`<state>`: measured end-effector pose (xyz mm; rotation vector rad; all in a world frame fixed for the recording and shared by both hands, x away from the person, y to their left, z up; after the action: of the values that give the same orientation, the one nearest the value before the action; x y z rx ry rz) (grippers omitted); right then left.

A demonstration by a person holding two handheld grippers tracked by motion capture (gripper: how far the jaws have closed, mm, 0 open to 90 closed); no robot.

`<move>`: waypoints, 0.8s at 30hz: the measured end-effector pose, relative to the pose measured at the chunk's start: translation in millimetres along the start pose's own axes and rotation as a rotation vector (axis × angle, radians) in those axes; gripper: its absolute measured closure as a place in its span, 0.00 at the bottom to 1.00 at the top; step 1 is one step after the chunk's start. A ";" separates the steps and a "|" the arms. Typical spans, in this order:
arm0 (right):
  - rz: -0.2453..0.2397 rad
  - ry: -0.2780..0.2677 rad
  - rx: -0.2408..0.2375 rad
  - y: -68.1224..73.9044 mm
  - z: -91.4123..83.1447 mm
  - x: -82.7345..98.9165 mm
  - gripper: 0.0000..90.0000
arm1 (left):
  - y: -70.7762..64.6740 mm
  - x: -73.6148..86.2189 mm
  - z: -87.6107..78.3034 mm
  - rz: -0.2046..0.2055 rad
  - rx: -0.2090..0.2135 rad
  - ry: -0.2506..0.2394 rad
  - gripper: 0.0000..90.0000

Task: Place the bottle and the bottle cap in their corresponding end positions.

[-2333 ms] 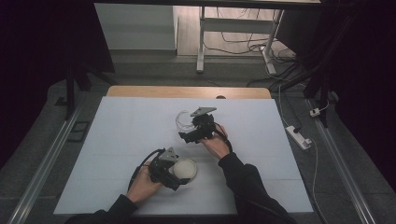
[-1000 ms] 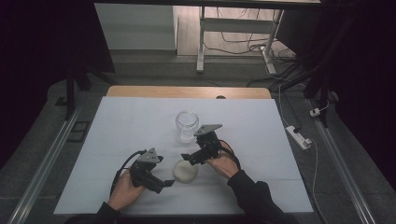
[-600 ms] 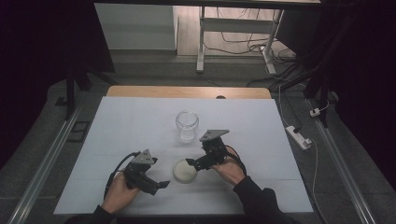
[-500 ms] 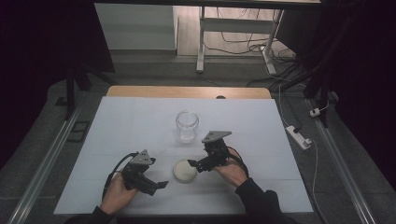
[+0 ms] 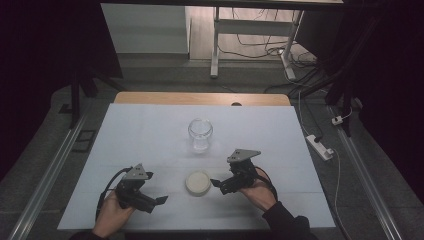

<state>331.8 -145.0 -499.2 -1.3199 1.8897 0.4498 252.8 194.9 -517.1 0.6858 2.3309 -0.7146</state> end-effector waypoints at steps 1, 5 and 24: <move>-0.002 0.003 0.003 0.2 -2.0 2.0 0.00 | 0.6 1.8 -2.0 -0.005 -0.002 -0.002 0.00; 0.007 0.005 0.019 -0.1 -11.5 9.1 0.00 | 2.8 8.7 -8.3 -0.021 -0.012 -0.003 0.00; 0.086 0.007 0.111 -0.1 -61.6 48.2 0.00 | 12.3 37.1 -37.4 -0.099 -0.057 -0.047 0.00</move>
<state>300.0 -216.4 -496.3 -1.1726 1.9535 0.3780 220.4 238.1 -520.5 0.5264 2.3456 -0.6969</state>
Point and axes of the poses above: each handheld gripper's, and its own axes: z roughly forward along the jaws, x roughly out of its underside, y roughly to its left, the point moved 1 cm from there along z, roughly forward along the jaws, and after that the axes turned 13 degrees about -z, right-handed, at the moved point
